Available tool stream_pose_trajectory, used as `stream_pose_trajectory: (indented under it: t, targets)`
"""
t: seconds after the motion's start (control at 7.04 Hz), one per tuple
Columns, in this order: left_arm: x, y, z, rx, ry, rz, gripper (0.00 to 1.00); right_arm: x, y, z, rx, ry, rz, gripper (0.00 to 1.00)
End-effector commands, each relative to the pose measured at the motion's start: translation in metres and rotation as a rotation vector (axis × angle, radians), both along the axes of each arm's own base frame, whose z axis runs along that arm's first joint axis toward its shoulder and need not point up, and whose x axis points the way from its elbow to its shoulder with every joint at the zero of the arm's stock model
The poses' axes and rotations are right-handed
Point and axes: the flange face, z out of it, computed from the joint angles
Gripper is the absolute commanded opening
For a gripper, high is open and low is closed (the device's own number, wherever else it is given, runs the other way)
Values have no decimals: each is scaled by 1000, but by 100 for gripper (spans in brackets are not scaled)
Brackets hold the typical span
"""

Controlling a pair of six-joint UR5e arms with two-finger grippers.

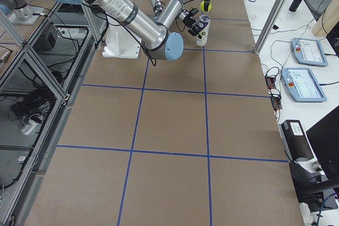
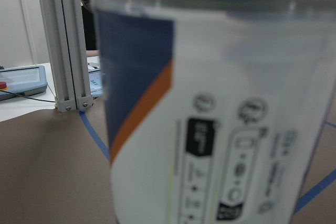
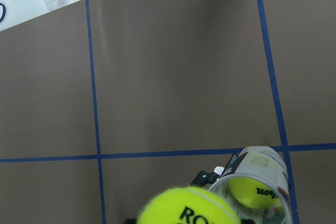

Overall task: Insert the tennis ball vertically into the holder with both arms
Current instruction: 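Lower the ball into the can's mouth with the right gripper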

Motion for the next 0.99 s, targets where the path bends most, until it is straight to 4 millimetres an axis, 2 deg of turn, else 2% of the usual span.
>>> stream_pose_trajectory:
  t: [0.0, 0.14, 0.43, 0.57, 0.85]
  targets:
    - [0, 0, 1, 0, -2, 0, 75, -8, 6, 6, 4, 15, -5, 0]
    - [1, 0, 4, -3, -8, 0, 75, -6, 2, 16, 3, 25, -4, 0]
    - [4, 2, 5, -4, -8, 5, 75, 7, -3, 23, 4, 24, 7, 0]
    - [5, 4, 5, -3, -9, 8, 75, 11, 1, 30, 10, 23, 5, 0]
    - [6, 5, 5, -3, -9, 9, 75, 12, -2, 43, 19, 37, -2, 0]
